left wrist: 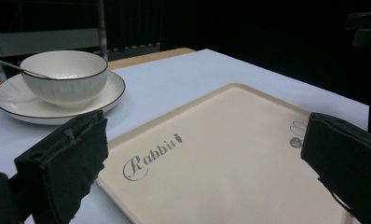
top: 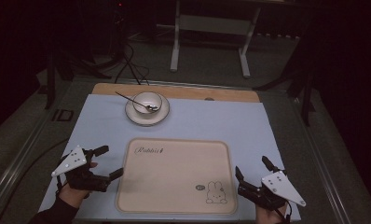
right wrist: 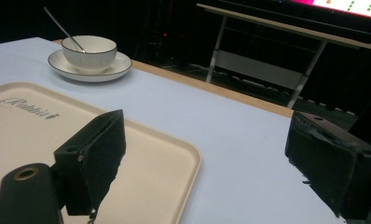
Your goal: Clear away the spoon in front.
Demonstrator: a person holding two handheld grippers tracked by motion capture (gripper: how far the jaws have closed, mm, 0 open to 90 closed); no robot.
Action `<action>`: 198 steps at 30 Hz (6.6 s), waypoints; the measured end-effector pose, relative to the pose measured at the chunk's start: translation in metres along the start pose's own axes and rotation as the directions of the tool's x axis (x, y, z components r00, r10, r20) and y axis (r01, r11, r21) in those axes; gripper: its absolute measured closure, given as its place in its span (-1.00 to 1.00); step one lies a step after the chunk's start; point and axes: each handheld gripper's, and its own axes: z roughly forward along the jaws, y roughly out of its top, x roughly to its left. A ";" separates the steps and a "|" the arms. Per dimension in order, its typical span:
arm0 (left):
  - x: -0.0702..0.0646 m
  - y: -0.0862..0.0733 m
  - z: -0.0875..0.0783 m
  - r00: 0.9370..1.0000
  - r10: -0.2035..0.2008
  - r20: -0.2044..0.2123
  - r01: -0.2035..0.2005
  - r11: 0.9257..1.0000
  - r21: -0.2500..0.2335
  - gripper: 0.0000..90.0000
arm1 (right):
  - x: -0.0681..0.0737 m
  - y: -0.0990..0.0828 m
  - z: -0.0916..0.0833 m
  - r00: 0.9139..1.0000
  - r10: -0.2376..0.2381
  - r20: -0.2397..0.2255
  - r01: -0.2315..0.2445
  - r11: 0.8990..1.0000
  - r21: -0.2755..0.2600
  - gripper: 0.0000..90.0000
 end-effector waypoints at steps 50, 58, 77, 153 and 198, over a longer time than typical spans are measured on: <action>-0.025 0.069 0.003 0.984 0.128 0.125 -0.138 0.987 0.078 -0.98 | 0.003 0.001 -0.003 0.999 -0.011 -0.038 0.010 1.000 -0.013 -0.73; -0.016 0.086 0.004 0.986 0.139 0.094 -0.145 0.988 0.056 -0.98 | 0.003 0.001 -0.003 0.999 -0.007 -0.040 0.007 1.000 -0.012 -0.73; 0.036 0.106 0.031 0.998 0.055 -0.017 -0.054 0.998 0.044 -0.92 | 0.003 0.001 -0.002 0.999 -0.008 -0.052 0.008 1.000 -0.007 -0.74; 0.185 0.048 0.139 0.763 -0.516 -0.389 0.502 0.852 -0.145 0.17 | 0.005 -0.002 0.001 0.996 -0.013 -0.085 0.014 1.000 0.011 -0.73; 0.182 0.070 0.150 0.778 -0.531 -0.335 0.485 0.847 -0.215 0.99 | 0.004 -0.002 0.002 0.996 -0.004 -0.094 0.005 1.000 0.014 -0.73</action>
